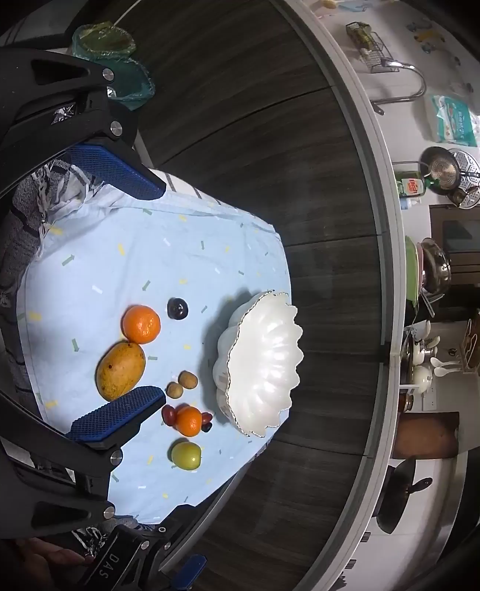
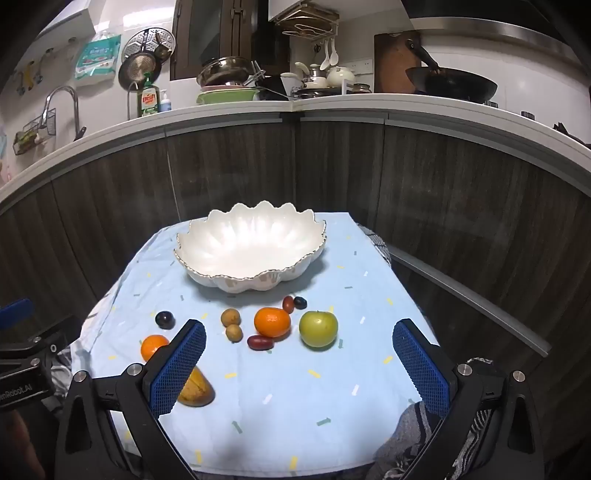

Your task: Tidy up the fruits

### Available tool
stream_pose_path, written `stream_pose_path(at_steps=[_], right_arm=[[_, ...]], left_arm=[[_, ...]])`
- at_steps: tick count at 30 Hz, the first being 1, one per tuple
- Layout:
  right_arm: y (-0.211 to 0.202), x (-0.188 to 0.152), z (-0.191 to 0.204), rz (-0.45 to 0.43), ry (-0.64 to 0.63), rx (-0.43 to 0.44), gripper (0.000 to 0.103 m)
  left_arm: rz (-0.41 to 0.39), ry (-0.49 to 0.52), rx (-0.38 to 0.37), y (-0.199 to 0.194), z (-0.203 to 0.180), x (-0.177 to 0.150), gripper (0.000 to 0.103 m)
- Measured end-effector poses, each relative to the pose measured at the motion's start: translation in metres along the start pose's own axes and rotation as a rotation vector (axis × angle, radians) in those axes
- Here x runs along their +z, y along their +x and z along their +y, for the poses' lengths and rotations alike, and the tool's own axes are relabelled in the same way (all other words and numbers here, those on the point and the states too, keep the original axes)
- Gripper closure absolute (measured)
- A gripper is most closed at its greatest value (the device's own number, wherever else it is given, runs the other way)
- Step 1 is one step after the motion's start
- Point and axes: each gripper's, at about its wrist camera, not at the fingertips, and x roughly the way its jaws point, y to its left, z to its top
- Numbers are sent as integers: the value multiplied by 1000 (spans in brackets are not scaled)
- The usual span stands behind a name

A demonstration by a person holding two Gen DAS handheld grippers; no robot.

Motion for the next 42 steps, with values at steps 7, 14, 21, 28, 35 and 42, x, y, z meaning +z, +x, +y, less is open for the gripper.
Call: stream_pose_path(at_steps=[7,14,21,28,35,42], right_arm=[[0,0,0,-2,-4,-4,0],[0,0,0,-4,-3,-4,1],[0,0,-1,-1,-4,-5,1],[1,0,0,1,-4,-6,0],[1,0,-1,0,-4,-5,1],[1,0,-1,-1,-4,-5,1]], left_arm=[[2,0,0,-1,7,1,0],[7,-7,-7,-2,15,3,0],[10,2,2,4,2,-5,0],[13,2,2,4,1,-4,0],[12,1,2,5,1,-4,0],[13,2,2,5,1,-4,0]])
